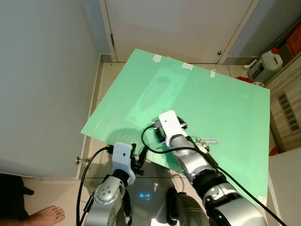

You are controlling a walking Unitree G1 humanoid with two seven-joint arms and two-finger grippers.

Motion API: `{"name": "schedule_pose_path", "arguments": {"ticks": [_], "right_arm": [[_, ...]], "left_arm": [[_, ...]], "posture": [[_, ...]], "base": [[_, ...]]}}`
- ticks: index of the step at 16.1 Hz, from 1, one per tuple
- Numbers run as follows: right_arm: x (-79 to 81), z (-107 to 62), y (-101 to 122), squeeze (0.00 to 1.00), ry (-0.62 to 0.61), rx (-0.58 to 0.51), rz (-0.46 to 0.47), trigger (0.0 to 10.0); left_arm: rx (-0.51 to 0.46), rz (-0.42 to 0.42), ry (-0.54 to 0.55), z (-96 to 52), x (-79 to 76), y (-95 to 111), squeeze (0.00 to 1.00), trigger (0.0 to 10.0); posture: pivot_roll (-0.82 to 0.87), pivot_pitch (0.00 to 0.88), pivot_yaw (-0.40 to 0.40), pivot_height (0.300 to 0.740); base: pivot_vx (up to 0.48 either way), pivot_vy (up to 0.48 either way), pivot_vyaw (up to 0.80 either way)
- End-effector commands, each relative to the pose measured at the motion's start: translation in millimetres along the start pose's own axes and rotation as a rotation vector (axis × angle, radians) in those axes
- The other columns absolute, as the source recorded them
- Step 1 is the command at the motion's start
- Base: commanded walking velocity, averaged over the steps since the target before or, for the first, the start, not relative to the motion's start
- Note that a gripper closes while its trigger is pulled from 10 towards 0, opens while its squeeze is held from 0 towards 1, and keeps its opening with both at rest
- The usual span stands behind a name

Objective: Hang keys on a hook

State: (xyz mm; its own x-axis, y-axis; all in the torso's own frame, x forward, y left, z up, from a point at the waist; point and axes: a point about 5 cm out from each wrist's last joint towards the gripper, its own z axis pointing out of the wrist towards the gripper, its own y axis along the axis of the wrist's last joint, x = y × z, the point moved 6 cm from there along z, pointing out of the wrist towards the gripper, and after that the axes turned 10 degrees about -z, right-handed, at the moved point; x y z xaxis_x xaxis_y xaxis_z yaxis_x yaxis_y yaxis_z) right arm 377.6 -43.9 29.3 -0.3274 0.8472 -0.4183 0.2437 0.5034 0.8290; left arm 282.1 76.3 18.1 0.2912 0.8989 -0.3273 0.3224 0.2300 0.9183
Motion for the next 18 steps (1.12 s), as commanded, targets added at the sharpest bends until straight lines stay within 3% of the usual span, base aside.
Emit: {"name": "schedule_pose_path", "arguments": {"ticks": [1, 3, 4, 5, 6, 10, 11, 12, 18], "right_arm": [[3.1, -4.5, -17, 0.0, 0.013, 0.062, 0.002, 10.0], [2.0, -6.1, -22, 0.0, 0.01, 0.086, 0.002, 10.0], [1.0, -8.5, -31, 0.0, 0.01, 0.128, 0.059, 10.0], [3.1, -9.7, -28, 0.0, 0.034, 0.11, 0.186, 10.0], [3.7, -10.0, -25, 0.0, 0.043, 0.098, 0.221, 10.0], [-5.6, -14.0, -37, 0.0, 0.01, 0.173, 0.157, 10.0], [-6.1, -14.4, -39, 0.0, 0.009, 0.182, 0.165, 4.4], [-5.8, -14.6, -38, 0.0, 0.012, 0.184, 0.183, 0.0], [4.1, -16.2, -27, 0.0, 0.068, 0.182, 0.3, 0.3]], "left_arm": [[0.012, -0.009, 0.001, -0.7, -3.0, -4, 0.0, 10.0], [0.01, -0.011, 0.001, 0.2, -3.1, -3, 0.0, 10.0], [0.007, -0.011, 0.0, 0.9, -3.2, -2, 0.0, 10.0], [0.006, -0.009, -0.004, 1.4, -3.3, -1, 0.0, 10.0], [0.005, -0.009, -0.005, 1.5, -3.3, -1, 0.0, 10.0], [0.0, -0.005, -0.008, 2.7, -2.8, 2, 0.0, 10.0], [-0.002, -0.006, -0.008, 2.8, -2.8, 2, 0.0, 10.0], [-0.003, -0.007, -0.009, 3.0, -3.1, 2, 0.0, 10.0], [-0.015, -0.011, -0.01, 4.1, -4.3, 6, 0.0, 10.0]], "posture": [[0.12, 0.27, -0.03, 0.74], [0.12, 0.267, -0.029, 0.74], [0.12, 0.265, -0.027, 0.74], [0.12, 0.261, -0.026, 0.74], [0.12, 0.261, -0.026, 0.74], [0.12, 0.258, -0.022, 0.74], [0.12, 0.259, -0.023, 0.74], [0.12, 0.259, -0.024, 0.74], [0.12, 0.258, -0.027, 0.74]], "base": [[0.0, 0.0, 0.0], [0.0, 0.0, 0.0], [0.0, 0.0, 0.0], [0.0, 0.0, 0.0], [0.0, 0.0, 0.0], [0.0, 0.0, 0.0], [0.0, 0.0, 0.0], [0.0, 0.0, 0.0], [0.0, 0.0, 0.0]]}}
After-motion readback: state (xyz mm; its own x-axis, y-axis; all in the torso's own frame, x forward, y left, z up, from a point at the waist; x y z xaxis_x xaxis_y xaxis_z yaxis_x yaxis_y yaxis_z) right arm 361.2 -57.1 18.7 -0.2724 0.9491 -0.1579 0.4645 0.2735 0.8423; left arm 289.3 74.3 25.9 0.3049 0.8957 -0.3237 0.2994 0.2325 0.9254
